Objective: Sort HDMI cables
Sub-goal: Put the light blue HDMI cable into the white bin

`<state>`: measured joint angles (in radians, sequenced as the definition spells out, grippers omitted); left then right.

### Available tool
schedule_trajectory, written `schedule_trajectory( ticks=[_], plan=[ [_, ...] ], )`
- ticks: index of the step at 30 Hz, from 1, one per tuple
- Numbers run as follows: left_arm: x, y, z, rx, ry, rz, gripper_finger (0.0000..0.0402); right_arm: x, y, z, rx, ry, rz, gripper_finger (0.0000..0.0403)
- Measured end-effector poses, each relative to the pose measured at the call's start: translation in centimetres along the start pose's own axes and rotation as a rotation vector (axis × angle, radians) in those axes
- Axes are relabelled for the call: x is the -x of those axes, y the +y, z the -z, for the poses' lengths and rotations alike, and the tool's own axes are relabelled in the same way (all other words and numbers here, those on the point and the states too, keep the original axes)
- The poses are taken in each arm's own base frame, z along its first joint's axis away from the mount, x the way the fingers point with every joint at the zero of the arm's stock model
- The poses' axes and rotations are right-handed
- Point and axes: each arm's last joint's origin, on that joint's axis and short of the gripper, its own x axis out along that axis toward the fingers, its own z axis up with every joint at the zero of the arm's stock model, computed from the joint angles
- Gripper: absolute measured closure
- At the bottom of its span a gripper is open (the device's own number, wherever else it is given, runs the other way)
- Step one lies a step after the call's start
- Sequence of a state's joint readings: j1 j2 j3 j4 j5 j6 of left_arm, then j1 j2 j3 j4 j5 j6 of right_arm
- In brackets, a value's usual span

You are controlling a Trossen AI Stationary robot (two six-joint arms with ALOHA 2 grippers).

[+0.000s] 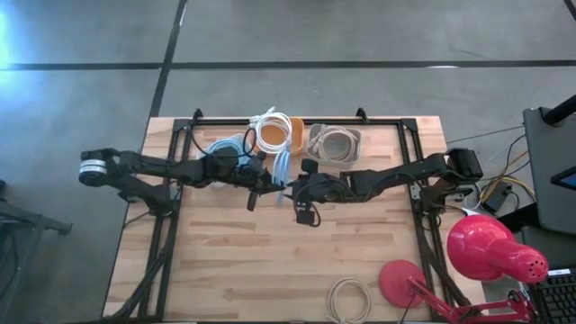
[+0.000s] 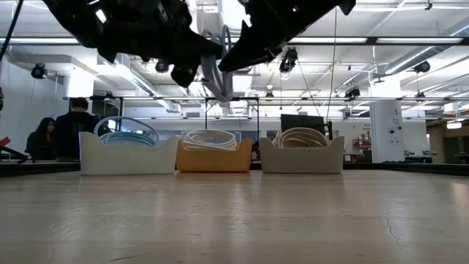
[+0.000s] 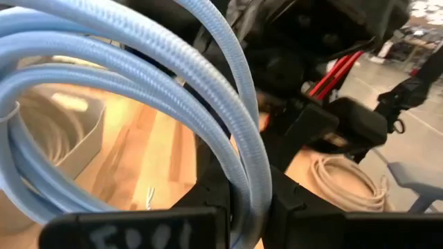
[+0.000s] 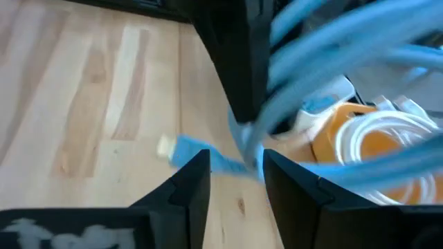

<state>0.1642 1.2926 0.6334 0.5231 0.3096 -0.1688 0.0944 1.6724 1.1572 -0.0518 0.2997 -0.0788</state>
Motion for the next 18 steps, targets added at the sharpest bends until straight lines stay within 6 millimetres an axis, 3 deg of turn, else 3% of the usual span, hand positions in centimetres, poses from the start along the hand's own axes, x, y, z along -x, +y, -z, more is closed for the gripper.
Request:
schedule_trajectory(
  ticks=[6,13,18],
  plan=[
    [2.2,-0.1,-0.5,0.044,0.094,-0.044,0.0365,0.1,-0.1,0.4,0.018,0.048,0.037,0.0257],
    [7.2,-0.1,-1.6,0.150,0.169,-0.146,0.0365,0.1,-0.1,0.6,0.024,0.068,0.036,0.0251],
    [10.3,0.1,-1.1,0.161,0.266,-0.228,0.0365,0.1,-0.1,0.7,0.024,0.070,0.036,0.0256]
  ],
)
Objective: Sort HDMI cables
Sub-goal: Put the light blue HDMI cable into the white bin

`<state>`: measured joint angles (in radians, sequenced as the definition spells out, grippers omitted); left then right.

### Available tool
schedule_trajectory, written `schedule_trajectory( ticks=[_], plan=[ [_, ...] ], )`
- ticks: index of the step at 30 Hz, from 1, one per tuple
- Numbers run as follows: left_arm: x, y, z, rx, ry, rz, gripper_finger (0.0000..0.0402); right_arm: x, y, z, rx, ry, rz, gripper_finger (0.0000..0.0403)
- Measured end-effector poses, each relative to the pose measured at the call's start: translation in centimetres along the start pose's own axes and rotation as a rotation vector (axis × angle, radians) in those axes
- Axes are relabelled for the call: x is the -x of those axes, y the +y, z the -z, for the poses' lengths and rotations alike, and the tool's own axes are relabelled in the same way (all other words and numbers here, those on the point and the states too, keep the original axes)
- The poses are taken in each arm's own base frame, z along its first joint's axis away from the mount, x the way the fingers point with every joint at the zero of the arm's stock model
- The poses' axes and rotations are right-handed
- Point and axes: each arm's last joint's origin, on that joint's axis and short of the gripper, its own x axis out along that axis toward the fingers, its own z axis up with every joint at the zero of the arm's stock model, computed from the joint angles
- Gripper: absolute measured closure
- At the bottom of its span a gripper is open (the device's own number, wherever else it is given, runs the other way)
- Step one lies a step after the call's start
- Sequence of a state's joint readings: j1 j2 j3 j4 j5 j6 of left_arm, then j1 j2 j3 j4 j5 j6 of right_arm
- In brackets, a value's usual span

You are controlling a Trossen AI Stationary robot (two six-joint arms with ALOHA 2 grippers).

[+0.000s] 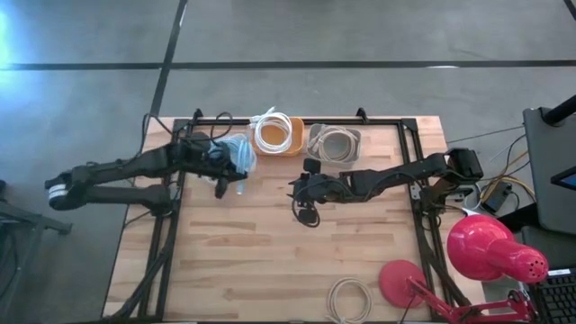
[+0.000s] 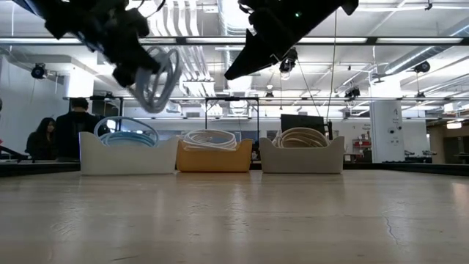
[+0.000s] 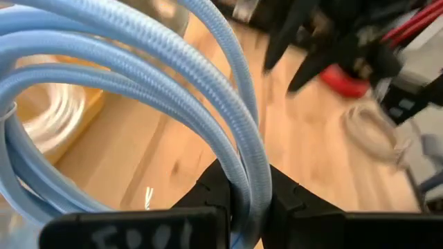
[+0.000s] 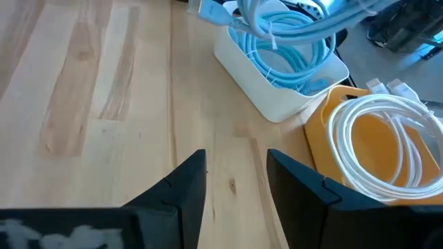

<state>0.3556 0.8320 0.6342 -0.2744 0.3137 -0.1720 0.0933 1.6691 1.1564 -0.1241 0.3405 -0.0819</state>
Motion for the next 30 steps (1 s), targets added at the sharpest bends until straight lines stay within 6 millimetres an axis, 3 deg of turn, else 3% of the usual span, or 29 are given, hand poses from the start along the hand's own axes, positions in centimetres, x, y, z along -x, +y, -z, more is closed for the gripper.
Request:
schedule_trajectory(
  ticks=[8,16,30],
  plan=[
    [0.1,2.2,2.4,0.007,0.042,0.003,0.0365,0.0,-0.1,0.0,-0.005,0.001,0.003,0.0263],
    [0.4,5.1,3.6,0.019,-0.115,0.132,0.0365,-0.2,-0.6,0.1,-0.010,0.004,0.013,0.0264],
    [1.4,8.7,8.3,0.376,-0.105,0.020,0.0365,-0.3,-0.8,0.4,-0.004,0.035,0.017,0.0264]
  ],
)
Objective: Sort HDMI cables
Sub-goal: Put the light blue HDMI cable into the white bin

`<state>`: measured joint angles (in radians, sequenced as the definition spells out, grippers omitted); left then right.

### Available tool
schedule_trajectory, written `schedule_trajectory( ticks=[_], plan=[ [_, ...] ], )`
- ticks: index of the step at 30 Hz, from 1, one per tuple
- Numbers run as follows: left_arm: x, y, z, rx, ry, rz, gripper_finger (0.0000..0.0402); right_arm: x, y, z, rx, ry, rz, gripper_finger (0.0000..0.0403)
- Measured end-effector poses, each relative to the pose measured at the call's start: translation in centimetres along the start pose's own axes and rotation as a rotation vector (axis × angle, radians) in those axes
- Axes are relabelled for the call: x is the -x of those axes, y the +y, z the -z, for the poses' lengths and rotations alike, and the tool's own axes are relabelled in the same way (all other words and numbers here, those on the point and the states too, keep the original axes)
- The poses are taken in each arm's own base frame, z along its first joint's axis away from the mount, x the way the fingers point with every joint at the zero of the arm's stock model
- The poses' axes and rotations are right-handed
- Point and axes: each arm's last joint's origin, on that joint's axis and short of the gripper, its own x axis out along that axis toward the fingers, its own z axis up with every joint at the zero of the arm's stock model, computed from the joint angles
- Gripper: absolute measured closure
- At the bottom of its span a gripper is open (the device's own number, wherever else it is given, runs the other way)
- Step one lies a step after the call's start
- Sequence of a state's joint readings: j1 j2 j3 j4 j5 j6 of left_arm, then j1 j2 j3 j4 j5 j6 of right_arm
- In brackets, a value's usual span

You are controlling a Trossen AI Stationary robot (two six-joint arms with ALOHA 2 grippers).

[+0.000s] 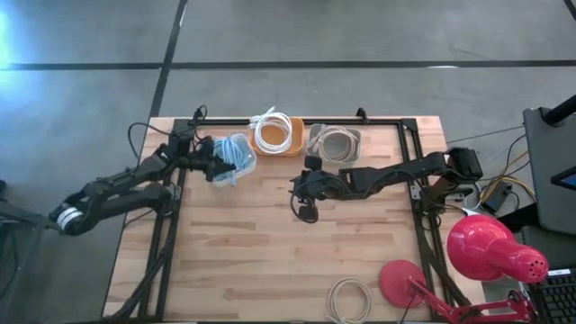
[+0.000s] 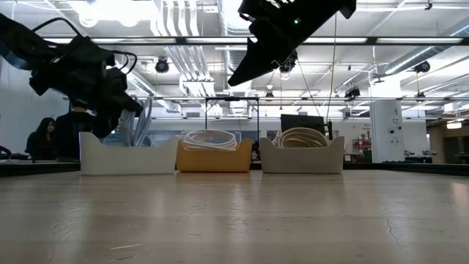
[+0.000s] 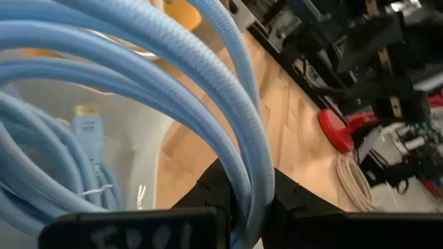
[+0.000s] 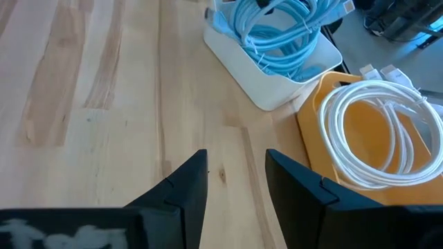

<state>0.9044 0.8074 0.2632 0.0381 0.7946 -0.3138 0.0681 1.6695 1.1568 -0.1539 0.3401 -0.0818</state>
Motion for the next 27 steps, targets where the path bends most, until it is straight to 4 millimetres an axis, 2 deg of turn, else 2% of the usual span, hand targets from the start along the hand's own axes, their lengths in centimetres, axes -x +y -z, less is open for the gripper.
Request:
schedule_trajectory(
  ticks=[13,17,20,23,27],
  plan=[
    [0.2,0.1,-0.5,0.029,-0.039,-0.079,0.0359,0.0,0.0,0.0,-0.004,-0.003,0.000,0.0264],
    [0.4,-0.1,-1.9,0.005,-0.121,-0.192,0.0343,0.0,0.0,-0.1,-0.004,-0.004,0.000,0.0264],
    [0.7,0.1,-2.6,0.019,-0.201,-0.352,0.0338,0.0,0.0,-0.1,-0.005,-0.007,-0.001,0.0264],
    [0.7,0.5,-2.6,0.012,-0.225,-0.457,0.0339,0.0,0.0,-0.1,-0.005,-0.007,-0.001,0.0264],
    [0.3,1.0,-2.0,0.025,-0.186,-0.465,0.0336,0.0,0.0,-0.1,-0.005,-0.007,-0.001,0.0264]
  ],
)
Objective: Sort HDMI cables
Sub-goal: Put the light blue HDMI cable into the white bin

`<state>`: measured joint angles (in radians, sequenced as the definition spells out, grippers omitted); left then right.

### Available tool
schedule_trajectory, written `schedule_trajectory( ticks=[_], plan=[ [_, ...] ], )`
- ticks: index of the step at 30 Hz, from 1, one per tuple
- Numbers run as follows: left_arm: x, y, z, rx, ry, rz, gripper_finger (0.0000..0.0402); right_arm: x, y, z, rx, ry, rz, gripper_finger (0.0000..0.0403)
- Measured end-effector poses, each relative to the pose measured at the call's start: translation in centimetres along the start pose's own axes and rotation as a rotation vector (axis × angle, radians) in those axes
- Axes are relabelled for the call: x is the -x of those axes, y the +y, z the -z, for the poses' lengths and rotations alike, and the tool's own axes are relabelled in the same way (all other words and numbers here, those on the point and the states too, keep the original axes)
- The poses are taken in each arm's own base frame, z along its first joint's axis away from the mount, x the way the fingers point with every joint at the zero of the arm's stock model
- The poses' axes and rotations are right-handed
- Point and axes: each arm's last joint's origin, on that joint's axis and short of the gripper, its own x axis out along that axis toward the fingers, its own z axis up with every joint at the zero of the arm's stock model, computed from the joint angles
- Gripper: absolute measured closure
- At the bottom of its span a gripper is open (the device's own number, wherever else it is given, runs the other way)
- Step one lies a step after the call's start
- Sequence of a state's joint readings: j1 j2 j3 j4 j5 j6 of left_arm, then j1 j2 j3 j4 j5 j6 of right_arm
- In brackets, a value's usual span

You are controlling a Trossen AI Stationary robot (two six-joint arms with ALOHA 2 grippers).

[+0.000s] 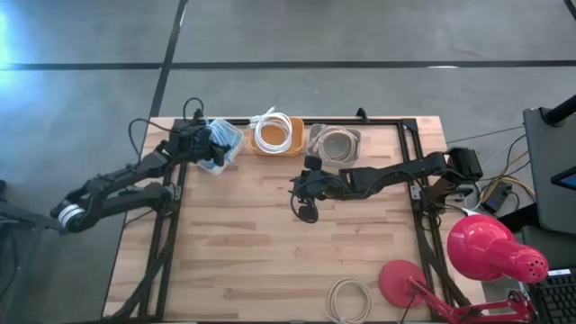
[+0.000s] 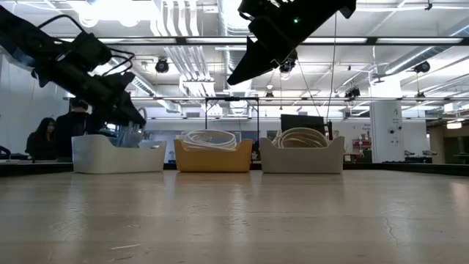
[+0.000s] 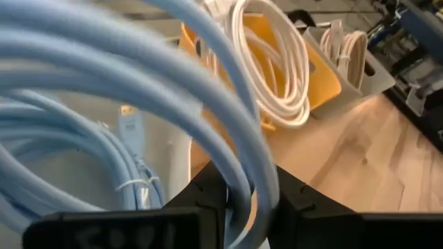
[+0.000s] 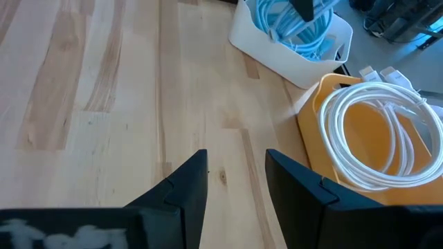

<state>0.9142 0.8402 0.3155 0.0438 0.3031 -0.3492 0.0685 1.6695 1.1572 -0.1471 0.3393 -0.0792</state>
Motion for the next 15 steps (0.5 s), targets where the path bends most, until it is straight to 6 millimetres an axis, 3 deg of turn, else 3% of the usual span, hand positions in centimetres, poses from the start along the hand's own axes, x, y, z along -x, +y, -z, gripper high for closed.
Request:
schedule_trajectory(
  ticks=[15],
  plan=[
    [-0.76,0.90,-0.04,-0.010,-0.071,-0.196,0.0259,-0.01,0.02,-0.02,0.002,-0.003,0.000,0.0264]
  ],
)
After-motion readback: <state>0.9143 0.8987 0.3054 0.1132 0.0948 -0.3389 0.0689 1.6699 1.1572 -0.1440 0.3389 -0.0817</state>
